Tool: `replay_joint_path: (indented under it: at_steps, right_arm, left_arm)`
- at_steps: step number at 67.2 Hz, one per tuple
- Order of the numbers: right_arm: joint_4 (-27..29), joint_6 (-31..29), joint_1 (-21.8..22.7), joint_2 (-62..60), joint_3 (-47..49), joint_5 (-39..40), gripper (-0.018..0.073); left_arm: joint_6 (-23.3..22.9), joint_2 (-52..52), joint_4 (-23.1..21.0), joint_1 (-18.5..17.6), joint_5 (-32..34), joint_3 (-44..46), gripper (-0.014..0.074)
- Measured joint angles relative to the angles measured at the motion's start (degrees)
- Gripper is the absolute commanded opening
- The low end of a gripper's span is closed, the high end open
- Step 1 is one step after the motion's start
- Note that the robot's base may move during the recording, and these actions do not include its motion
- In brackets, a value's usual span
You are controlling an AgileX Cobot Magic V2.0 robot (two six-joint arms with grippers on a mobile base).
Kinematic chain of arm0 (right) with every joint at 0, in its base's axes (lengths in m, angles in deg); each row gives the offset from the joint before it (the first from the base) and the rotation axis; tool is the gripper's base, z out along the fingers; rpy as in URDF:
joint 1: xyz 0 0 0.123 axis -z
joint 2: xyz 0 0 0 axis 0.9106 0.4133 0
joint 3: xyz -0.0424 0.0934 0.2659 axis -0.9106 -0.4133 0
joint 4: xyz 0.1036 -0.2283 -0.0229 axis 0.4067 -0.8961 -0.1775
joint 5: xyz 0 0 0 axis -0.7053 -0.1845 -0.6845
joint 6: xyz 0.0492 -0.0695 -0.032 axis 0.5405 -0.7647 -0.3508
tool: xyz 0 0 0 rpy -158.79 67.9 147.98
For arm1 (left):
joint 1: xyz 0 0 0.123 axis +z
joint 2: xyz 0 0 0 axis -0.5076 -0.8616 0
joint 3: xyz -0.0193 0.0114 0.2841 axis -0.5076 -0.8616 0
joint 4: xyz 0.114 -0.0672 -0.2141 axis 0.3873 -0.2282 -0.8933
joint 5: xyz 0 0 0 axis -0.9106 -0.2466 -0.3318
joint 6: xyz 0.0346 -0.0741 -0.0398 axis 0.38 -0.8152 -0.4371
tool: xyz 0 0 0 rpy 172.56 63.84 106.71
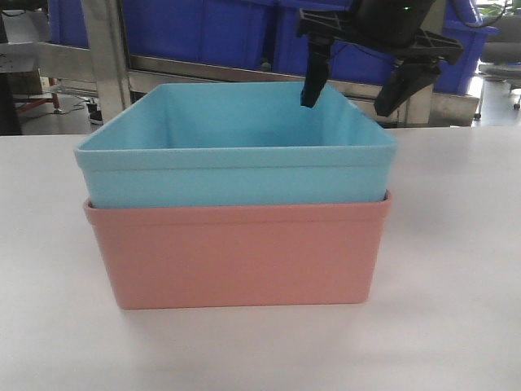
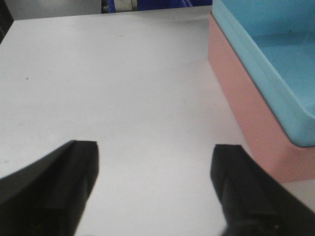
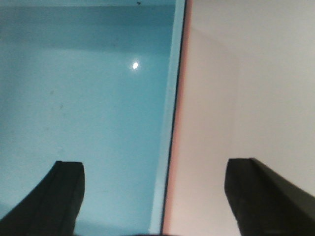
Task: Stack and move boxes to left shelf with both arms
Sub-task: 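Lower both grippers onto opposite rims of the stacked bins and grip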
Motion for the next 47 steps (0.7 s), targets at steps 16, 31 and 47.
replay_joint_path:
  at_steps: [16, 31, 47]
  right_arm:
    - [-2.71, -0.12, 0.0, 0.0, 0.32, -1.32, 0.0611]
    - [-2.96, -0.57, 0.0, 0.0, 0.37, -1.3, 0.0611]
    - [-2.96, -0.66, -0.12, 0.0, 0.37, -1.7, 0.0611]
  left_arm:
    - [0.0, -13.95, -8.82, 0.0, -8.14, 12.7, 0.0525]
    - [0.0, -31.65, -12.91, 0.0, -14.29, 28.87, 0.0524]
    - [0.0, -52.03, -14.02, -1.35, -20.25, 46.1, 0.0523]
